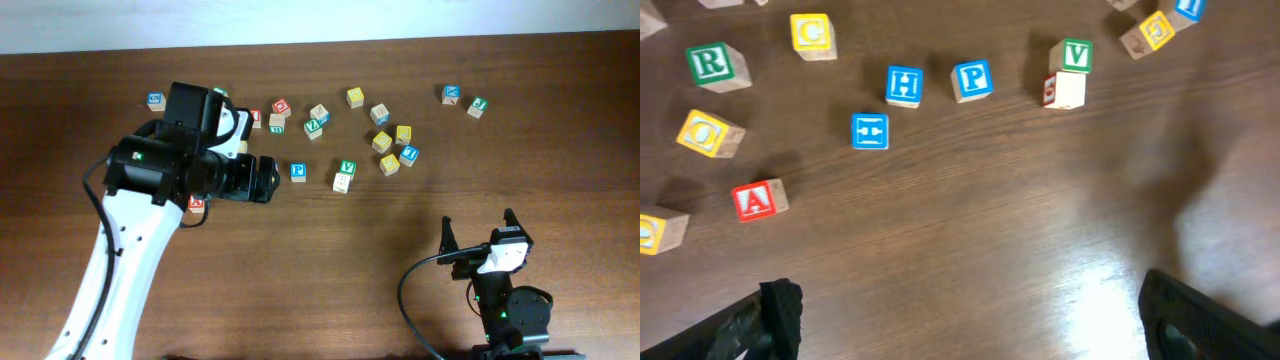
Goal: Spell out ICRA
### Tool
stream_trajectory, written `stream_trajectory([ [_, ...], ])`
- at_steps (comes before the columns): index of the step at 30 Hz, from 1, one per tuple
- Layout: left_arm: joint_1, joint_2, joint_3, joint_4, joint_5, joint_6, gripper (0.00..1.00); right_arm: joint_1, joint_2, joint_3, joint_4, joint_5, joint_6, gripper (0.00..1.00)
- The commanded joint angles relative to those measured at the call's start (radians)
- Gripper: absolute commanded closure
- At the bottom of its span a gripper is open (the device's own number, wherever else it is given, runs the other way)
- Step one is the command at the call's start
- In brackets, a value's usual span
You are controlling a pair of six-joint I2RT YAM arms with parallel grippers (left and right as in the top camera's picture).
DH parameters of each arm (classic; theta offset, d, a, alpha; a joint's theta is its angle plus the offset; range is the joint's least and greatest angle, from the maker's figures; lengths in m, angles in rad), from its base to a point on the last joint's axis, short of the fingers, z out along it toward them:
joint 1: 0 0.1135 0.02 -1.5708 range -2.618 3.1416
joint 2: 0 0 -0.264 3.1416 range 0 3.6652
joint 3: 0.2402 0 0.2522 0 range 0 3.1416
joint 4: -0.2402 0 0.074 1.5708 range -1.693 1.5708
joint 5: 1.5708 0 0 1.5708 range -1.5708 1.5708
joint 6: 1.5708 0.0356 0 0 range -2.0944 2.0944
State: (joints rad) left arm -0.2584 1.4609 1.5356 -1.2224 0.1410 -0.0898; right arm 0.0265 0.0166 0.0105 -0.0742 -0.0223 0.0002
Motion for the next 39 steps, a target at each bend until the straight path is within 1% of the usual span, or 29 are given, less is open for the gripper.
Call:
stream_trajectory([
  [1,-0.004,0.000,0.018,0.002,-0.030,-0.019,0.01,-0.007,-0.005,-0.005,-0.005,0.008,0.007,0.02],
  [2,-0.004,0.000,0.013,0.002,-0.031,-0.031,0.01,-0.007,-0.005,-0.005,-0.005,0.009,0.008,0.02],
  [4,-0.003,0.000,0.007,0.002,-0.039,-0.096,0.01,-0.007,-0.005,-0.005,-0.005,0.008,0.008,0.02],
  [5,-0.003,0.000,0.004,0.000,-0.093,-0.162,0.01,-0.007,-0.005,-0.005,-0.005,0.008,0.008,0.02],
  [8,0.005,0.000,0.004,0.008,-0.264,-0.213,0.01,-0.007,-0.005,-0.005,-0.005,0.008,0.007,0.02],
  [11,0.066,0.000,0.004,0.064,-0.200,-0.217,0.01,-0.007,-0.005,-0.005,-0.005,0.008,0.007,0.02],
  [16,0.124,0.016,0.004,0.098,-0.200,-0.217,0.01,-0.007,-0.005,-0.005,-0.005,0.008,0.008,0.02],
  [23,0.124,0.136,0.003,0.059,-0.197,-0.217,0.01,-0.007,-0.005,-0.005,-0.005,0.009,0.008,0.02],
  [39,0.123,0.250,0.003,0.002,-0.197,-0.216,0.01,-0.007,-0.005,-0.005,-0.005,0.009,0.008,0.02],
])
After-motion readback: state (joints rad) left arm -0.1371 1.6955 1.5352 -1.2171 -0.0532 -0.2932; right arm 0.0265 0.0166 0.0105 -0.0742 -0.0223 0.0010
